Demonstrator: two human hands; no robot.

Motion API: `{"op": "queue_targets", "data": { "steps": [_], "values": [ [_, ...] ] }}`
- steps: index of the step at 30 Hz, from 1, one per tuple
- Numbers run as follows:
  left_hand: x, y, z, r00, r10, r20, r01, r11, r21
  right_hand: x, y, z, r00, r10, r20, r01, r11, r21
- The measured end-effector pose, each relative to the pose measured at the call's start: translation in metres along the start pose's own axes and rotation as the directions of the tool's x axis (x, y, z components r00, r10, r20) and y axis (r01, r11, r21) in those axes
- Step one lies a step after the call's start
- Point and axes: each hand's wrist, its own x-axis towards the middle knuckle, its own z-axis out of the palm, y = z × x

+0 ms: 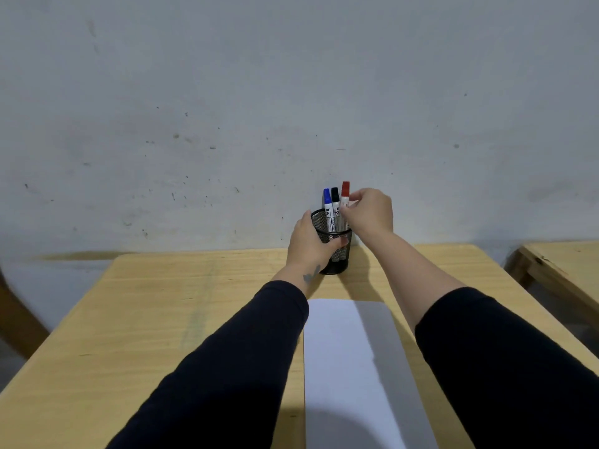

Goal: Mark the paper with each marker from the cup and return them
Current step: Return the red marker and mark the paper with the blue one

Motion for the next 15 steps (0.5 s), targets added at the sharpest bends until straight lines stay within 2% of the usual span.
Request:
{"op": "queue_targets", "data": {
  "steps": [6, 9, 12, 15],
  "values": [
    [0.000, -0.004, 0.005, 1.000, 0.018, -0.008, -0.018, 0.999, -0.040, 0.000, 0.004, 0.008, 0.999, 0.022, -0.046, -0.023, 1.000, -0.015],
    [-0.001, -0.004, 0.004, 1.000, 0.014, -0.017, -0.015, 0.998, -0.059, -0.003, -0.003, 0.008, 0.994, -0.052, -0.097, 0.055, 0.998, 0.026],
    [-0.003, -0.005, 0.002, 1.000, 0.001, -0.011, -0.002, 0.996, -0.094, -0.006, -0.014, 0.013, 0.989, -0.146, 0.006, 0.146, 0.989, 0.015],
    [-0.004, -0.005, 0.001, 1.000, -0.026, 0.008, 0.027, 0.990, -0.135, -0.008, -0.018, 0.022, 0.987, -0.146, 0.073, 0.153, 0.984, -0.092]
  ]
}}
